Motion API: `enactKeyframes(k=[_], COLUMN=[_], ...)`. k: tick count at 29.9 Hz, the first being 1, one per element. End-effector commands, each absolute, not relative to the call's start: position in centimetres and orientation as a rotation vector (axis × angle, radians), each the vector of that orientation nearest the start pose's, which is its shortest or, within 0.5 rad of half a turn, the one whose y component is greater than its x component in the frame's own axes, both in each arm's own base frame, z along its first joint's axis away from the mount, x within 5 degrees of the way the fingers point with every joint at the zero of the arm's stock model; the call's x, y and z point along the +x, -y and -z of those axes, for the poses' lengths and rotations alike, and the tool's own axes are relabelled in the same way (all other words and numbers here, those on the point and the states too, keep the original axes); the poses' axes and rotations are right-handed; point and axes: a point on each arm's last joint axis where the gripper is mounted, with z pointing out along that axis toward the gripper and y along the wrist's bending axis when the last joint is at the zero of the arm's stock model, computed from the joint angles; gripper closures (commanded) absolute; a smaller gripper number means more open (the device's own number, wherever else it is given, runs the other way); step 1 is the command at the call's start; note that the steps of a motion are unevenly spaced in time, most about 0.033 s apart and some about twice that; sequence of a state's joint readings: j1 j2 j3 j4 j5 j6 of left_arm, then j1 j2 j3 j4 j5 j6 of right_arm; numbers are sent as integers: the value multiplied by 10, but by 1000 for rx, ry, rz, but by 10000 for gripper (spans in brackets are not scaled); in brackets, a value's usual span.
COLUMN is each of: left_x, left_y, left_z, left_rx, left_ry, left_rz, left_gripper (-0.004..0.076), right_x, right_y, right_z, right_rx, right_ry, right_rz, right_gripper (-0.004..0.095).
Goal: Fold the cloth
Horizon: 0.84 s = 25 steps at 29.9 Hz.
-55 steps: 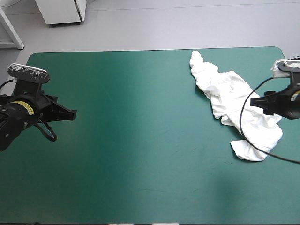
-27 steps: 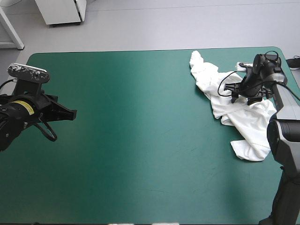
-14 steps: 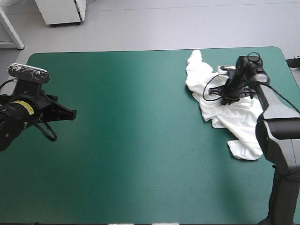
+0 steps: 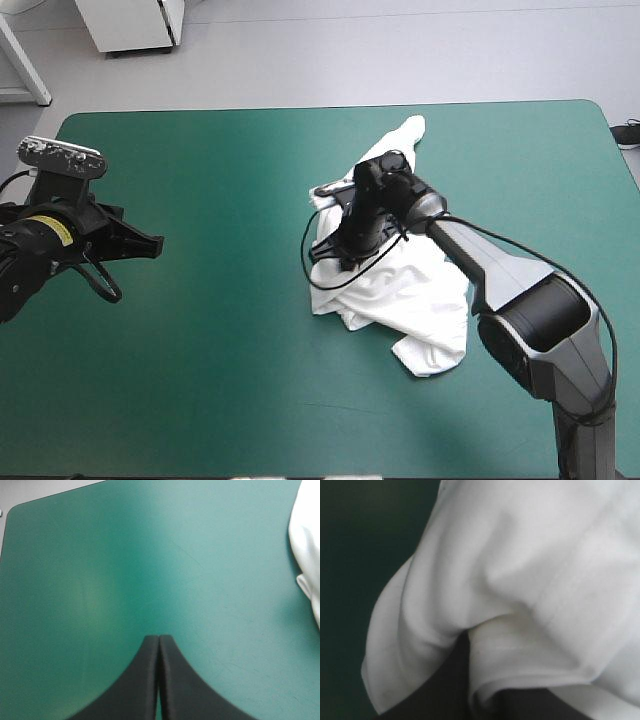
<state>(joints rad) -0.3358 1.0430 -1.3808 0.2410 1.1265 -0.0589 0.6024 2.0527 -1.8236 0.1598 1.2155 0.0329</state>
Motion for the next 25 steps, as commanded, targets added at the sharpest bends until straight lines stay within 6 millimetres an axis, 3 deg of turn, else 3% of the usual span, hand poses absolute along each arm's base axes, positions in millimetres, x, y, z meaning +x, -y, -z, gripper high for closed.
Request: enactKeyframes(k=[1,5,13,17,20,25], left_x=[174,174,174,174,174,175], left_y=[39,40,40,40,40,40], left_z=[-465,-465,-465,-466,-467,-468], left_rx=[295,295,295,295,295,295], left_ry=[-2139,-2140,-2140,-2130,-2123,-2106], left_rz=[-78,-76,-76,-79,-79,-73], left_gripper=[729,729,729,729,729,729], right_x=[310,270,207,207,214,224], right_y=[-280,-310,-350,-347,-338,-317], right_z=[-280,-272,-283,-289,-298,-327], right_rx=[-908,-1085,-1327,-1287,-1245,-1156], right_ry=[-2827,-2821,-2719,-2691,-2669,-2633], right_rz=[-377,-383,-447,-333,-302,-359], right_gripper=[911,911,911,909,852,537])
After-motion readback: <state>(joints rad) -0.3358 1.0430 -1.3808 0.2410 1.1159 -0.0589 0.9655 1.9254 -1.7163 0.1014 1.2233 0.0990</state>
